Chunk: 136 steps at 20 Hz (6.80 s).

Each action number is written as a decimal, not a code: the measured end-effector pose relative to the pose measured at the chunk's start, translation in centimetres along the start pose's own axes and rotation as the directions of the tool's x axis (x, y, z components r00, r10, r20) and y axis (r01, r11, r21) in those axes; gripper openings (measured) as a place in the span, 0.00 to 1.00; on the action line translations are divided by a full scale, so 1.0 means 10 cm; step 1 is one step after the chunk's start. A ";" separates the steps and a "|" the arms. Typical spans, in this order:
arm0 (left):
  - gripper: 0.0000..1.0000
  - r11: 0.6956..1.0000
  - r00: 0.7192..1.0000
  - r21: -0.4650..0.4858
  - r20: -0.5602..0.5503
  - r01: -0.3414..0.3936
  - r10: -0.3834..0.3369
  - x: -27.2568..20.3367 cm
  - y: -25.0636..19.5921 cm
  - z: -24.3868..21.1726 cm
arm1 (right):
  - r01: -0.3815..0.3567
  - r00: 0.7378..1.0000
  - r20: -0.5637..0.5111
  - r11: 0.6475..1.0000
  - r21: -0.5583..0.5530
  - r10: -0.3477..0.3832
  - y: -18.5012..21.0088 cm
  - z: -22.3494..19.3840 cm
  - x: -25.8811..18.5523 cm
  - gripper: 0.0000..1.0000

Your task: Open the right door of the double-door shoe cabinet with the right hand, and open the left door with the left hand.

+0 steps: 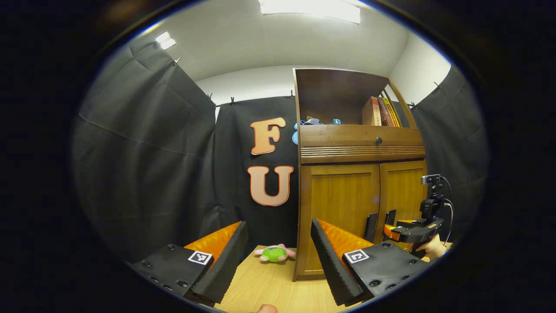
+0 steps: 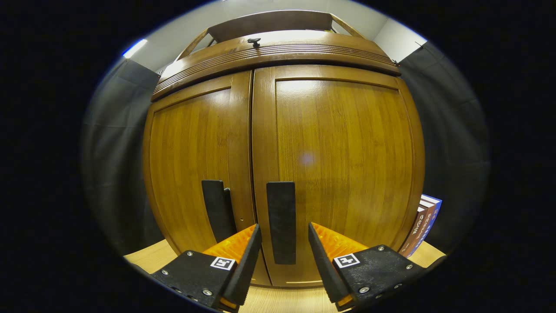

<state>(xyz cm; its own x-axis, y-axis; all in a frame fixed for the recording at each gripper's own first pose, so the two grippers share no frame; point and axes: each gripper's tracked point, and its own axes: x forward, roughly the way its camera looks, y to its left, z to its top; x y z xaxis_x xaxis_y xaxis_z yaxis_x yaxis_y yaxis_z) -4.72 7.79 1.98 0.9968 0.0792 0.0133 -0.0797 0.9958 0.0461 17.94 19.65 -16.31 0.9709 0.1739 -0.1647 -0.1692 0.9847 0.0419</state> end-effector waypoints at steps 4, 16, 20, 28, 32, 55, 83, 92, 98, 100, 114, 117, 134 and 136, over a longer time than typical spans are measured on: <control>0.94 1.000 1.000 -0.002 -0.007 -0.008 0.008 -0.02 0.05 -0.03 | 0.012 1.000 -0.008 1.000 0.020 -0.011 -0.02 -0.02 0.11 0.63; 0.95 1.000 1.000 -0.010 -0.019 -0.009 0.008 -0.06 0.04 -0.06 | -0.010 1.000 -0.024 1.000 0.027 0.011 0.01 -0.06 0.11 0.23; 0.95 1.000 1.000 -0.010 -0.027 -0.006 0.006 -0.06 0.03 -0.08 | -0.035 0.999 -0.023 0.999 0.026 0.036 -0.01 -0.07 -0.06 0.31; 0.95 0.999 1.000 -0.027 -0.023 0.019 -0.020 -0.10 -0.04 -0.06 | -0.055 0.998 -0.021 0.998 0.041 0.056 -0.13 -0.05 -0.54 0.31; 0.95 0.998 0.999 -0.042 -0.033 0.043 -0.044 -0.08 -0.19 -0.10 | -0.063 0.998 -0.010 0.998 0.032 0.063 -0.22 -0.03 -0.85 0.30; 0.95 0.982 0.983 -0.071 -0.035 0.175 -0.178 -0.14 -0.86 -0.14 | 0.056 0.998 -0.018 0.998 -0.014 -0.056 -1.19 0.06 -2.01 0.16; 0.94 0.960 0.958 -0.040 -0.076 0.275 -0.278 -0.13 -1.95 -0.32 | 0.181 0.983 0.030 0.982 -0.052 -0.179 -2.46 0.15 -2.52 0.05; 0.95 0.952 0.945 -0.076 -0.125 0.296 -0.304 0.21 -2.36 -0.65 | 0.272 0.960 0.083 0.961 -0.042 -0.268 -2.95 0.28 -2.78 0.00; 0.95 0.950 0.939 -0.064 -0.144 0.305 -0.312 0.62 -2.72 -0.88 | 0.288 0.953 0.111 0.957 -0.038 -0.283 -3.04 0.35 -2.84 0.02; 0.95 0.946 0.932 -0.062 -0.159 0.320 -0.325 0.78 -2.85 -1.03 | 0.289 0.952 0.112 0.957 -0.015 -0.286 -3.07 0.36 -2.85 0.03; 0.90 0.959 0.931 -0.087 -0.232 0.270 -0.283 1.91 -3.10 -1.78 | 0.339 0.932 0.122 0.940 0.050 -0.342 -3.35 0.40 -2.78 1.00; 0.82 0.959 0.930 -0.071 -0.234 0.274 -0.283 1.97 -3.12 -1.82 | 0.344 0.928 0.132 0.937 0.058 -0.349 -3.36 0.44 -2.79 1.00; 0.41 0.945 0.915 -0.104 -0.238 0.309 -0.326 2.13 -3.16 -1.98 | 0.349 0.924 0.158 0.937 0.021 -0.347 -3.17 0.62 -2.88 0.92; 0.40 0.946 0.911 -0.079 -0.254 0.315 -0.325 2.13 -3.16 -2.01 | 0.343 0.925 0.165 0.939 0.029 -0.343 -3.10 0.67 -2.92 0.92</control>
<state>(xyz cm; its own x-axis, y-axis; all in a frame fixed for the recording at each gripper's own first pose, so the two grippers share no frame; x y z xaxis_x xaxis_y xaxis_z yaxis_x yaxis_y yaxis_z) 19.23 -21.09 -19.26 0.9365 -0.2391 -0.2565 0.2393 0.9704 -0.0309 -4.01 -16.08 -6.22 0.9838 -0.1793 -0.0045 0.1793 0.9837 0.0111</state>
